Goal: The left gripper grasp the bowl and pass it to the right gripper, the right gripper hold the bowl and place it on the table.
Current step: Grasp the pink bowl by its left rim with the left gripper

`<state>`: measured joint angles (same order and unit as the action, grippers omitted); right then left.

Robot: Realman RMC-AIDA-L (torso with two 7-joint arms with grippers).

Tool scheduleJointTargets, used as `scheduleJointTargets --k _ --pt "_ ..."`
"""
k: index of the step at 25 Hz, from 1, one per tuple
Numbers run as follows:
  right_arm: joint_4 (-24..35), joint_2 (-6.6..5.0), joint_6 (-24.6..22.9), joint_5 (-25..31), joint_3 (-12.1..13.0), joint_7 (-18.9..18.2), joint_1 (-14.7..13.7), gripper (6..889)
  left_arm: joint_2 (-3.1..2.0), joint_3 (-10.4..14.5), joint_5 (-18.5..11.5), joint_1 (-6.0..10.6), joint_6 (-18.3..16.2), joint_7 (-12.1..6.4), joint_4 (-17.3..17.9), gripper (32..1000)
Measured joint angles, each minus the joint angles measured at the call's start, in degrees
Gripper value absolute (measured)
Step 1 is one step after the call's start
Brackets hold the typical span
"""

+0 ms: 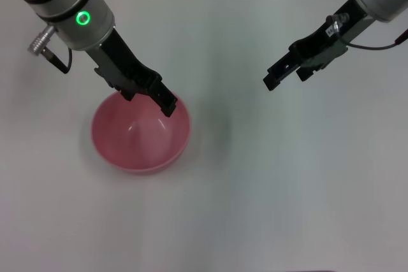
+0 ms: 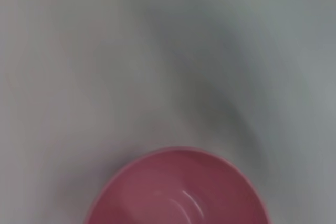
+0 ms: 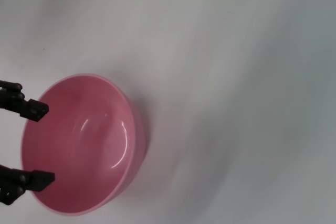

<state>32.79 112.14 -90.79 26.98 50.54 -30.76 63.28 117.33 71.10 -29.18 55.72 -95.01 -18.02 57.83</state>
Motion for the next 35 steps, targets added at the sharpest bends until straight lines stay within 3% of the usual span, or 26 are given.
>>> scheduleJointTargets --k 22,35 --pt "0.0 0.00 0.0 0.1 0.0 -0.2 0.0 877 -0.14 0.6 0.9 -0.33 0.4 -0.07 0.0 904" --pt "0.0 0.00 0.0 0.2 0.0 -0.3 -0.1 877 -0.17 0.6 8.5 -1.25 3.2 0.15 0.0 895"
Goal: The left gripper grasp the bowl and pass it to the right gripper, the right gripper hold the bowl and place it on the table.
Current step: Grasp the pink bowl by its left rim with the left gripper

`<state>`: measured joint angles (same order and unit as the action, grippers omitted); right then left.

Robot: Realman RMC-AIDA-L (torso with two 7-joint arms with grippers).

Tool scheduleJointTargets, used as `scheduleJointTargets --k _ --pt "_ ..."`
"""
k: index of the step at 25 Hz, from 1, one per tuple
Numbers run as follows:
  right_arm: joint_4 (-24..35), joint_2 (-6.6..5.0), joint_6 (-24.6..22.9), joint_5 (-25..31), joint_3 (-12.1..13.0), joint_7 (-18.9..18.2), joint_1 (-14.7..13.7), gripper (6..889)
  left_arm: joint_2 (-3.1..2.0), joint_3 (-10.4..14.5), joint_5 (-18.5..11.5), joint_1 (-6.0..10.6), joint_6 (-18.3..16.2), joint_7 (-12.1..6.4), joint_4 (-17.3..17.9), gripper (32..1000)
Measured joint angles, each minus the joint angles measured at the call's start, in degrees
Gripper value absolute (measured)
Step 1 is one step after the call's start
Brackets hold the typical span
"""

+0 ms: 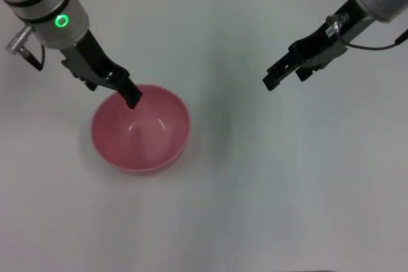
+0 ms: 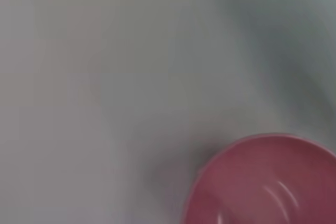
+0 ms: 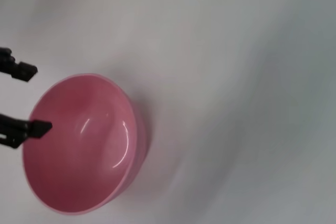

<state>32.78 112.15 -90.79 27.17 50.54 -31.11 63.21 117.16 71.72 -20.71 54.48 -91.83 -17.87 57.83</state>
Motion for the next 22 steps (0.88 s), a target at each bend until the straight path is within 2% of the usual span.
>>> scheduleJointTargets --k 5,22 --pt "0.0 0.00 0.0 0.1 0.0 0.0 0.0 878 0.08 0.0 4.4 -0.14 1.3 0.31 -0.4 891" --pt "0.0 -0.03 0.0 0.1 0.0 -0.2 -0.1 878 -0.13 0.1 5.4 -0.10 5.6 -0.15 -7.3 879"
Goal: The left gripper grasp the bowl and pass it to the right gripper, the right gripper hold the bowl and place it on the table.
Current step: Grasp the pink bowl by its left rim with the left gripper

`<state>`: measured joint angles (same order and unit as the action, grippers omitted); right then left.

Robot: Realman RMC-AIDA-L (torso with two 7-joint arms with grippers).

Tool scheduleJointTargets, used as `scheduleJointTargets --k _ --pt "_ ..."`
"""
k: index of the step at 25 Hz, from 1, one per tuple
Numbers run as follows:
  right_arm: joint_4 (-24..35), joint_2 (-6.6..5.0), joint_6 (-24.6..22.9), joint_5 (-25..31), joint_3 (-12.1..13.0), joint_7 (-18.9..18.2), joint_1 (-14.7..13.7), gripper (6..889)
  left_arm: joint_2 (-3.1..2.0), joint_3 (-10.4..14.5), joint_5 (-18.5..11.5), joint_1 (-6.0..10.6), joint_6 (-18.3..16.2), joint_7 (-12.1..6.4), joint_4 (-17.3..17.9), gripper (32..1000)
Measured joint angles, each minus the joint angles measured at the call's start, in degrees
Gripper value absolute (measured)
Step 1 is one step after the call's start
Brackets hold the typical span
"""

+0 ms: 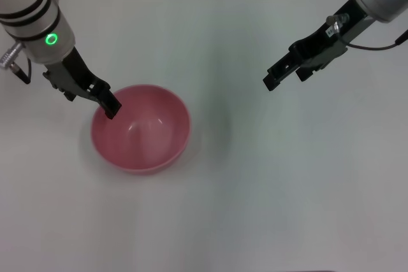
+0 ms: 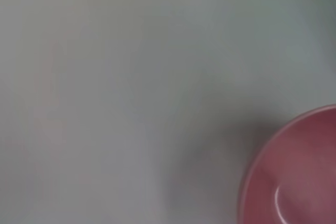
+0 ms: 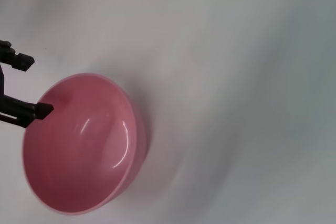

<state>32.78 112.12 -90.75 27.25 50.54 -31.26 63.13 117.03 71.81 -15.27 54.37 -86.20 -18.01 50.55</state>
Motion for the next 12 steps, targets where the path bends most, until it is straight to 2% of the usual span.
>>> scheduleJointTargets --k 4,9,12 --pt "0.0 -0.05 0.1 0.0 0.0 0.0 0.0 878 0.03 0.0 0.0 -0.21 0.9 -0.01 -0.7 876" --pt "0.0 -0.06 0.2 0.0 0.0 0.0 0.0 878 0.07 0.0 0.1 0.11 2.9 -0.11 -4.1 873" --pt "0.0 -0.07 0.3 0.0 0.0 0.0 -0.1 878 0.13 0.0 0.1 0.13 3.5 -0.28 -4.6 870"
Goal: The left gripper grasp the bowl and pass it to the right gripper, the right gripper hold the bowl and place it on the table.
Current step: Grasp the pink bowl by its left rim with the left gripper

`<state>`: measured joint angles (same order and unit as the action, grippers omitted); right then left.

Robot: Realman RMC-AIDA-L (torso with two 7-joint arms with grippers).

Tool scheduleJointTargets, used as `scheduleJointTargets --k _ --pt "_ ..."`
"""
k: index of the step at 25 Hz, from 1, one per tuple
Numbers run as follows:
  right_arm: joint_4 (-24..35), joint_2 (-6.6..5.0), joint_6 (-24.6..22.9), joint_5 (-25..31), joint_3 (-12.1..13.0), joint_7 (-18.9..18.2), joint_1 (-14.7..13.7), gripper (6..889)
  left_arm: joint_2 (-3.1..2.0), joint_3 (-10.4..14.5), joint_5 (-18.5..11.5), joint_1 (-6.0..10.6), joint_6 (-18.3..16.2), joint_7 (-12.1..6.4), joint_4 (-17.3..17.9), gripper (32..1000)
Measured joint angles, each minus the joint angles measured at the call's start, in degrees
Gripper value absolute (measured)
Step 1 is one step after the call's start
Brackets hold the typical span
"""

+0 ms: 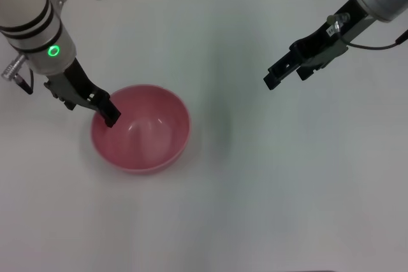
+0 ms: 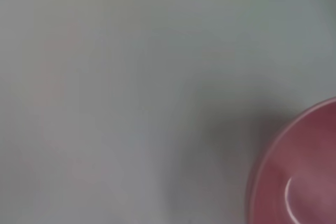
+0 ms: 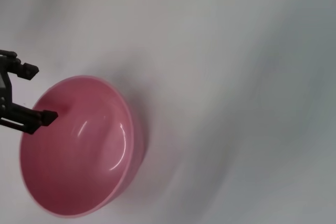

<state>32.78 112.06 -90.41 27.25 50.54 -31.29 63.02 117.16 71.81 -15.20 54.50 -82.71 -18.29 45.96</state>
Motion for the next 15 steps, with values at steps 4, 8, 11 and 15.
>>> scheduleJointTargets --k 4,8,11,15 --pt "0.0 -0.06 0.2 0.0 0.0 -0.1 0.0 878 0.10 0.1 0.0 -0.20 0.7 -0.04 -0.8 867" --pt "0.0 -0.10 0.3 0.0 0.0 -0.1 0.0 878 0.14 0.4 0.0 0.07 2.2 -0.01 -3.4 865" --pt "0.0 -0.10 0.3 0.0 0.0 -0.2 0.0 878 0.16 0.4 -0.3 0.15 2.8 0.00 -4.1 862" --pt "0.0 -0.08 0.3 0.0 0.0 -0.3 0.0 877 0.17 0.4 -0.5 0.09 3.1 0.01 -4.3 860"
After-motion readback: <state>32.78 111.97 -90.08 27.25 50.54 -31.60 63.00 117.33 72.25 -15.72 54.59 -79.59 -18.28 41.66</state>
